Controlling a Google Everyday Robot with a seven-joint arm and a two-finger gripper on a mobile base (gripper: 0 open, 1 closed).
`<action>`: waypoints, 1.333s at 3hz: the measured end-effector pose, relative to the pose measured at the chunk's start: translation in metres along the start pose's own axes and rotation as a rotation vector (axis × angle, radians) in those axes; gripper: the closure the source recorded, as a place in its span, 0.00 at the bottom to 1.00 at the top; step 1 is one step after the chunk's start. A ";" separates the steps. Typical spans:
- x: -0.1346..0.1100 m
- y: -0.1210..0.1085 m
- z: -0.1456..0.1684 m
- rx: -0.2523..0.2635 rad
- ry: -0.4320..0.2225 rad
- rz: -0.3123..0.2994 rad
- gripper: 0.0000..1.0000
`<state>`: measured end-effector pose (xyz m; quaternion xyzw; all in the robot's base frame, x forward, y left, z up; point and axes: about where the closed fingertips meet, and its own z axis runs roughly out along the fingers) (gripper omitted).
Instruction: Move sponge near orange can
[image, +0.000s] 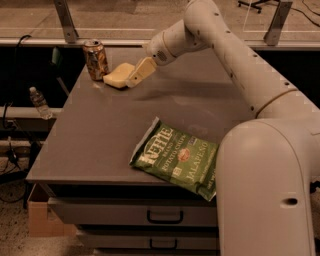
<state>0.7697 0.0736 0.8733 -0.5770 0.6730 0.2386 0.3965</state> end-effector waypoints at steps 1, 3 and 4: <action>0.025 -0.014 -0.058 0.112 -0.007 0.095 0.00; 0.052 -0.030 -0.187 0.320 -0.109 0.241 0.00; 0.054 -0.030 -0.194 0.325 -0.119 0.252 0.00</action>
Offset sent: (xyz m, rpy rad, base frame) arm -0.0299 -0.2711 0.0887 0.1462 -0.0850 -0.5650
